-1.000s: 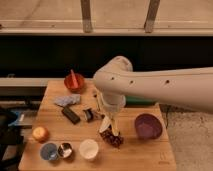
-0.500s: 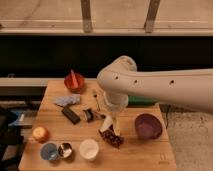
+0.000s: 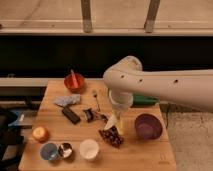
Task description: Place banana in purple bowl
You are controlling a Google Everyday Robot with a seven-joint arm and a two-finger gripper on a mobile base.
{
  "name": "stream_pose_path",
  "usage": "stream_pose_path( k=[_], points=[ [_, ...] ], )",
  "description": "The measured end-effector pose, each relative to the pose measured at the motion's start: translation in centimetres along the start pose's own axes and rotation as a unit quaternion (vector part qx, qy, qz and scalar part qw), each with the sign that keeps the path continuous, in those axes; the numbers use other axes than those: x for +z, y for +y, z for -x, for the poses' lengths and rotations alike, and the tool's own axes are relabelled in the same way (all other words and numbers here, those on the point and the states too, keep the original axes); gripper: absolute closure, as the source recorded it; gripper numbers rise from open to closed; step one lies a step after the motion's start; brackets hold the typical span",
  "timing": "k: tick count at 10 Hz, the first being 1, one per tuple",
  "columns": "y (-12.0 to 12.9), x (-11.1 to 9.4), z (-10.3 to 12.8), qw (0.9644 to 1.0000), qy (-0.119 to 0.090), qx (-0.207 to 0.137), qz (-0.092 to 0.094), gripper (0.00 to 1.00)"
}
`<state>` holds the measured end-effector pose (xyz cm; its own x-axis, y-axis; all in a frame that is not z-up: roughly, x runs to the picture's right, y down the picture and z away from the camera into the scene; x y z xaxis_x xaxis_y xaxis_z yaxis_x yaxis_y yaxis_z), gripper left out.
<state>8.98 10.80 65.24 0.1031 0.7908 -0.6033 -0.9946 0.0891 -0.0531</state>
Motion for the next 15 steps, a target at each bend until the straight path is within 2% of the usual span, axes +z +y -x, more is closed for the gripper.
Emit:
stream_pose_path(
  k=[2,4,6,8,10,12,13,15],
  points=[
    [-5.1,1.4,0.5,0.9983,0.009,0.057,-0.004,1.0],
    [-9.2,4.2,0.1,0.9934,0.031,0.11,0.0,1.0],
    [-10.9,8.2,-0.3,0.9864,0.056,0.154,0.009,0.97],
    [-13.5,11.9,-1.0,0.9748,0.081,0.207,0.015,0.76],
    [-15.2,13.2,-1.3,0.9675,0.086,0.237,0.015,0.57],
    [-16.4,12.6,-1.2,0.9617,0.081,0.261,0.02,0.38],
    [-17.0,11.9,-1.4,0.9596,0.079,0.269,0.027,0.34],
    [-16.7,11.3,-1.3,0.9609,0.076,0.264,0.035,0.34]
  ],
)
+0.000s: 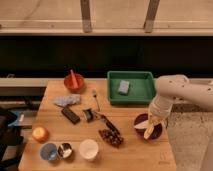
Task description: Place banana in purple bowl
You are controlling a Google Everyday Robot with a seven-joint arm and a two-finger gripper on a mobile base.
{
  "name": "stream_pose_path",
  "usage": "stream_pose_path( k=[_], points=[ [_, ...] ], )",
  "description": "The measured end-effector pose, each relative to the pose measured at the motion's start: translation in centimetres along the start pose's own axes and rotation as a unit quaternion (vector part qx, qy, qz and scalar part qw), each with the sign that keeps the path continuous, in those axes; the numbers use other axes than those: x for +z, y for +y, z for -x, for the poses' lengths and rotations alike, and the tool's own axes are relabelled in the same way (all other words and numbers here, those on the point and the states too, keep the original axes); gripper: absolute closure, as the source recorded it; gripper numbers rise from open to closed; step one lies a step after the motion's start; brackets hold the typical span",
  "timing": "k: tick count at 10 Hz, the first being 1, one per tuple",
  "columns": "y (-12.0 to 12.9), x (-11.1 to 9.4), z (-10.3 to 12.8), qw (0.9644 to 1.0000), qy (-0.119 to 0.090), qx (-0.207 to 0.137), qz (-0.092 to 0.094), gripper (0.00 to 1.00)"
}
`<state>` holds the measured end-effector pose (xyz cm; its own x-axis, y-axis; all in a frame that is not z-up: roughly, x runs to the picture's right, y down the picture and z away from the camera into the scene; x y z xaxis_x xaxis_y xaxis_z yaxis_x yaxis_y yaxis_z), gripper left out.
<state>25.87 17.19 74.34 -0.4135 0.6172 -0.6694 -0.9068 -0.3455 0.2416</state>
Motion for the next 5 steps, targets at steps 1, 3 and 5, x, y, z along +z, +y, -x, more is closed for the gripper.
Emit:
stream_pose_path(
  k=[1,3,5],
  points=[
    [0.35,0.0,0.08,1.0,-0.002,-0.002,0.002,0.34],
    [0.14,0.0,0.08,1.0,-0.002,-0.001,0.001,0.34],
    [0.32,0.0,0.07,1.0,-0.001,-0.003,0.001,0.34]
  ],
)
